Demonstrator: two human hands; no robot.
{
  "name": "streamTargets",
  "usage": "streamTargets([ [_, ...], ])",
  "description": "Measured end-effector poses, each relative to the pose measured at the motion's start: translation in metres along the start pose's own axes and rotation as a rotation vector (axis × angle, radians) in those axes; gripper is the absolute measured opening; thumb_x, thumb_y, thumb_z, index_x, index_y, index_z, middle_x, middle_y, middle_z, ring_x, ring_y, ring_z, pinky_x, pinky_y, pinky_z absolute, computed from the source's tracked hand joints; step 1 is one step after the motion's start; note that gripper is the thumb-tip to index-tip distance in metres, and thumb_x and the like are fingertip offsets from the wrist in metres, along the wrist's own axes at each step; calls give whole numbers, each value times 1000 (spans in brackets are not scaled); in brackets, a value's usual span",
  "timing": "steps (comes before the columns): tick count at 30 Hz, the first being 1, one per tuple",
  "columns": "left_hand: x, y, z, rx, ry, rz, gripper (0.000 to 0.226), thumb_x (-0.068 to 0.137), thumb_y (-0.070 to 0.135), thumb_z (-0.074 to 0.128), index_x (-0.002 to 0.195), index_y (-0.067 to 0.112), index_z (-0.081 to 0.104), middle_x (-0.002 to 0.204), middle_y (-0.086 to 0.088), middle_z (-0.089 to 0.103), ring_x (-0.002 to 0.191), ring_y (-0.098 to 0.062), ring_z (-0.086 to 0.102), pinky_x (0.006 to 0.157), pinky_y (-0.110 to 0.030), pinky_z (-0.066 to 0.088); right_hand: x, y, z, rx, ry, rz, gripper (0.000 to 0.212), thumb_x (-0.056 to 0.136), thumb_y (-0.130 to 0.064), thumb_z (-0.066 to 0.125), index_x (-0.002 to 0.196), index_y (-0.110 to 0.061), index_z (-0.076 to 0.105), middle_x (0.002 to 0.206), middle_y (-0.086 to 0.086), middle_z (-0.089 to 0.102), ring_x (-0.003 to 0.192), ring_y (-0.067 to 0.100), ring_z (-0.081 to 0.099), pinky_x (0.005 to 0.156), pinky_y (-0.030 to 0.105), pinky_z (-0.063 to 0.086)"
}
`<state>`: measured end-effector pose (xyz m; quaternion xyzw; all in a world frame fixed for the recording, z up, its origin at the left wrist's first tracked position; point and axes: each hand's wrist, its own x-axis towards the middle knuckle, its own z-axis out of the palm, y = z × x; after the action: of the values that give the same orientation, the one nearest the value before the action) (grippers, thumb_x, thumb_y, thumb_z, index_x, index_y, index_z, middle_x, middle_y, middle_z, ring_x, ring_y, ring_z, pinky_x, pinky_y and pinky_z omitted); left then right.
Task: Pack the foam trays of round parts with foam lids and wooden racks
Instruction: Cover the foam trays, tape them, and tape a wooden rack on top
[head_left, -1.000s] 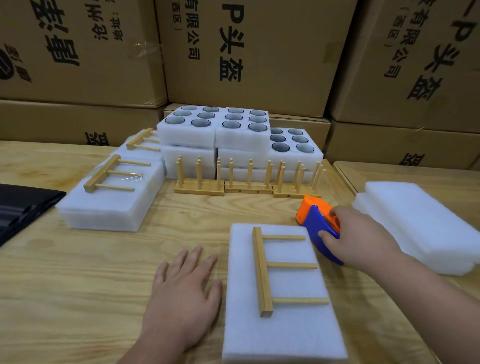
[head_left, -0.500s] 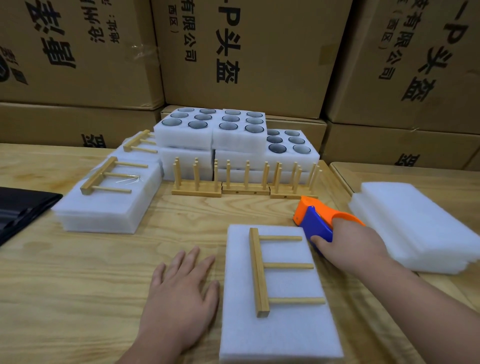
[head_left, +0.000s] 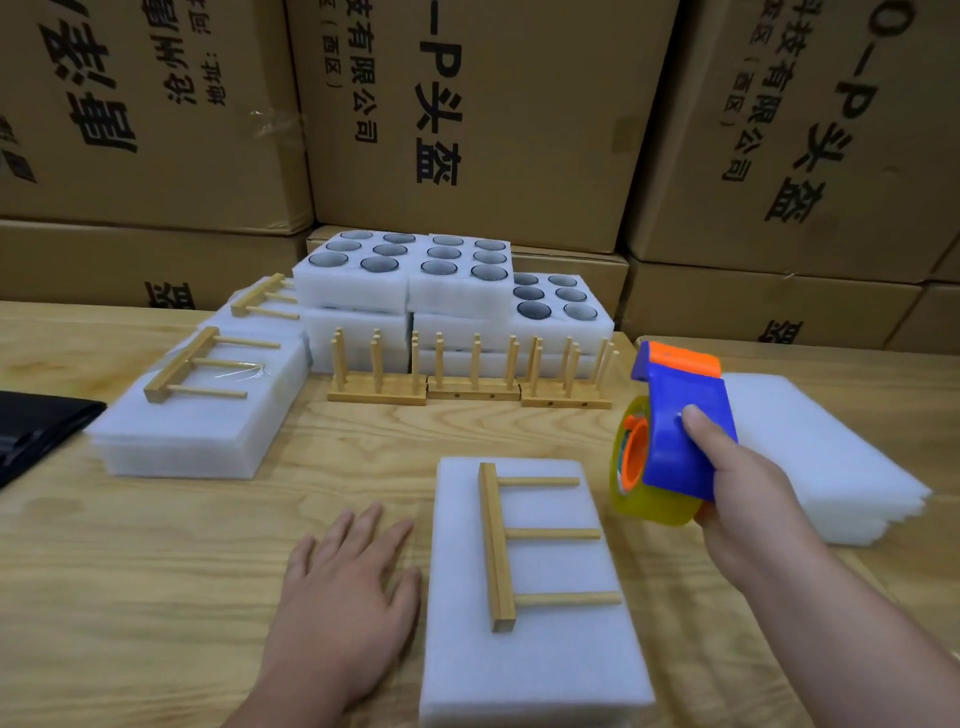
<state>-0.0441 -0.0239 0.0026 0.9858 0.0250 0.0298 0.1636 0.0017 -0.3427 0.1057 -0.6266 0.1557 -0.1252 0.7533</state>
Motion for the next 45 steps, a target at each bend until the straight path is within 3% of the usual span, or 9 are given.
streamTargets([
  [5, 1, -4, -2, -99, -4, 1, 54, 97, 61, 37, 150, 50, 38, 165, 27, 13, 154, 0, 3, 126, -38, 0, -33, -22, 7, 329, -100, 14, 21, 93, -37, 68, 104, -22, 76, 109, 2, 79, 92, 17, 77, 90, 46, 55],
  [8, 1, 2, -15, -423, 56, -109, 27, 100, 42, 53, 124, 41, 65, 150, 20, 48, 149, -5, 29, 124, -35, 18, -49, -30, 9, 442, -171, 73, 24, 94, -37, 65, 102, -21, 81, 114, 6, 77, 101, 23, 76, 89, 48, 56],
  [11, -7, 23, -43, -1013, 346, -219, 13, 99, 24, 61, 100, 35, 69, 107, 18, 69, 114, -3, 61, 82, -8, 42, -64, -31, 15, 519, -253, 147, 34, 88, -39, 67, 113, -18, 79, 118, 11, 75, 105, 30, 74, 81, 52, 61],
  [13, -13, 43, -59, -1180, 403, -113, 11, 92, 30, 71, 102, 34, 69, 107, 14, 72, 101, 7, 63, 80, -7, 45, -73, -29, 20, 537, -315, 181, 36, 87, -40, 67, 115, -19, 79, 122, 12, 74, 109, 32, 72, 85, 59, 59],
  [18, -32, 90, -82, -1089, -70, 319, 89, 58, 71, 83, 137, 60, 43, 138, 33, 53, 129, 6, 51, 101, -27, 48, -96, -21, 39, 573, -487, 274, 49, 90, -43, 64, 128, -13, 71, 132, 18, 67, 121, 37, 65, 104, 63, 48],
  [26, -46, 89, -87, -1031, 29, 391, 112, 52, 58, 97, 144, 61, 33, 142, 30, 52, 127, -5, 59, 105, -40, 50, -114, -21, 47, 578, -599, 316, 51, 84, -39, 72, 123, -6, 73, 131, 24, 66, 111, 38, 69, 101, 58, 52],
  [35, -49, 84, -91, -1028, -138, 349, 125, 43, 74, 91, 144, 72, 17, 145, 46, 35, 134, 11, 45, 107, -29, 46, -112, -25, 36, 171, -622, 184, 41, 75, -35, 84, 104, -7, 80, 107, 24, 75, 90, 31, 76, 76, 40, 62],
  [39, -46, 78, -99, -1165, -45, 315, 102, 54, 68, 86, 143, 55, 39, 144, 31, 51, 128, 2, 55, 99, -32, 51, -112, -32, 24, -229, -668, -114, 38, 69, -51, 80, 97, -25, 78, 96, 5, 79, 84, 19, 75, 68, 23, 56],
  [45, -44, 66, -124, -1176, 94, 334, 69, 67, 55, 75, 132, 41, 60, 131, 15, 66, 119, -13, 65, 85, -21, 55, -99, -36, 2, -813, -707, -472, 36, 70, -62, 77, 97, -40, 65, 86, -9, 71, 73, 10, 67, 60, 18, 51],
])
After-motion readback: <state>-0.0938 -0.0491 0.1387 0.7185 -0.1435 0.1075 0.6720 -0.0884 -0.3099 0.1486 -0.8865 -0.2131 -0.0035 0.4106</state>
